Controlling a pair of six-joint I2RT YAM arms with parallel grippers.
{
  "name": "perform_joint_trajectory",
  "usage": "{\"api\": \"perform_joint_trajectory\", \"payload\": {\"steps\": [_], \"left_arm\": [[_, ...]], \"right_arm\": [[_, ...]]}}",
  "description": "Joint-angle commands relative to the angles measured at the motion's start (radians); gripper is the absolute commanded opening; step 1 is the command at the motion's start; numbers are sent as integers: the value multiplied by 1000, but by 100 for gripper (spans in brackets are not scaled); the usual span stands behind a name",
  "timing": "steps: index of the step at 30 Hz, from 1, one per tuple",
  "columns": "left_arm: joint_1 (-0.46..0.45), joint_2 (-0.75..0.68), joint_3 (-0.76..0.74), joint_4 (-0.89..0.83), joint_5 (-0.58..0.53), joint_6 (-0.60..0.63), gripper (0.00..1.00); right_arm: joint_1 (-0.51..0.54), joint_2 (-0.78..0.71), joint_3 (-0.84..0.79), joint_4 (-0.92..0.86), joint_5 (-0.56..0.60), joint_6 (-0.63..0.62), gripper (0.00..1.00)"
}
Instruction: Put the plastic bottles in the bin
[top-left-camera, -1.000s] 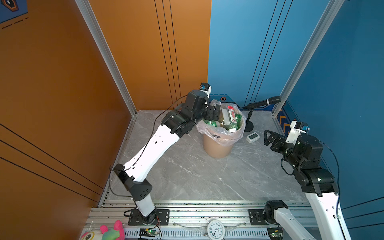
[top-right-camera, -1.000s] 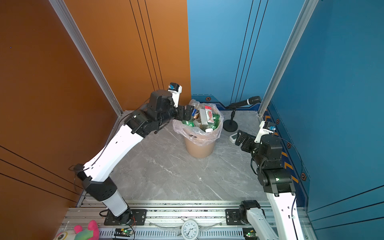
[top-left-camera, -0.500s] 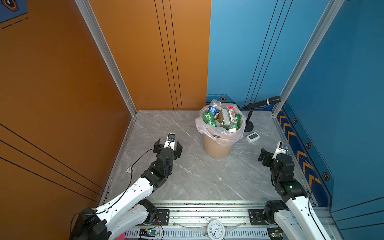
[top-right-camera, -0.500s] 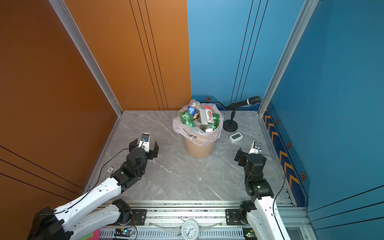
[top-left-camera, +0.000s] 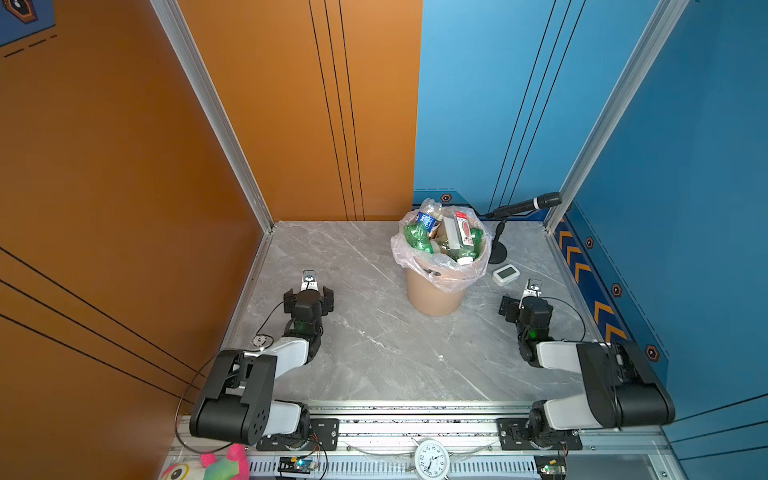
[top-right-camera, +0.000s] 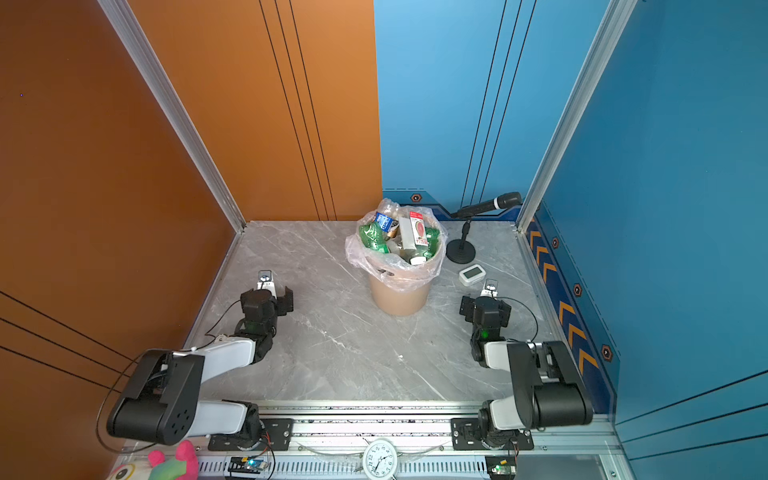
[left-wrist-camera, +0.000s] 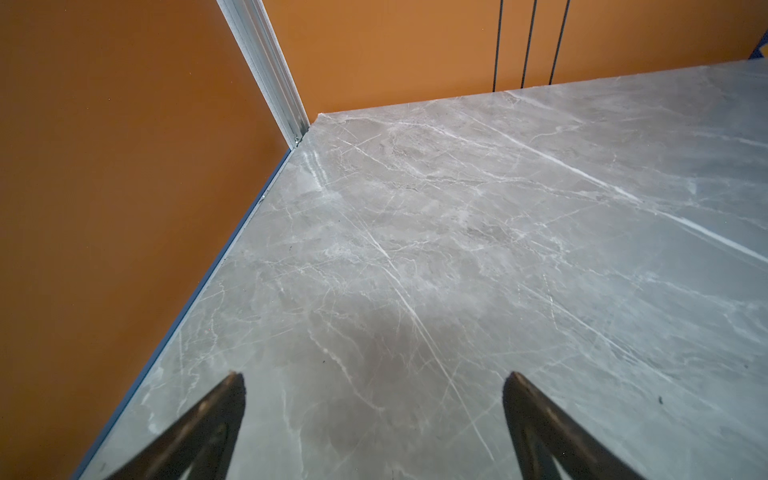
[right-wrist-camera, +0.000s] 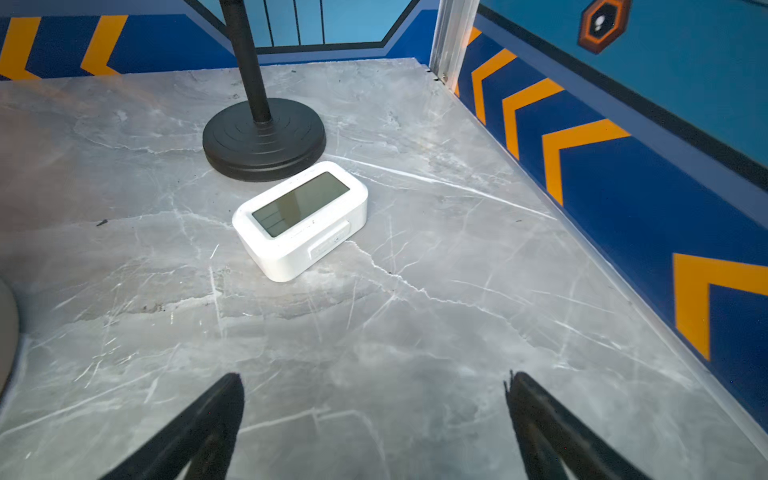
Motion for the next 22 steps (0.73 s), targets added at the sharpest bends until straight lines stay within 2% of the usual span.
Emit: {"api": "perform_joint_trajectory", "payload": {"steps": [1, 2, 5, 9, 12, 18, 22], "left_arm": [[12, 159, -55, 301, 93, -13, 98], [-12, 185, -44, 332, 68, 20, 98], [20, 141, -1, 161, 100, -27, 98], [43, 151, 1, 177, 137, -40, 98], [43, 151, 1, 177, 137, -41, 98], [41, 150, 0, 177, 135, -41, 98], [41, 150, 0, 177, 134, -39, 98]], "right_arm": [[-1, 40, 60, 87, -82, -33, 100], [-4, 26, 76, 34, -86, -31, 100], [0, 43, 66, 80, -87, -38, 100], [17, 40, 62, 78, -52, -44, 100], [-5, 38, 70, 61, -98, -34, 100], [-5, 38, 75, 54, -120, -41, 100], [-19, 37, 68, 66, -210, -57, 100]]}}
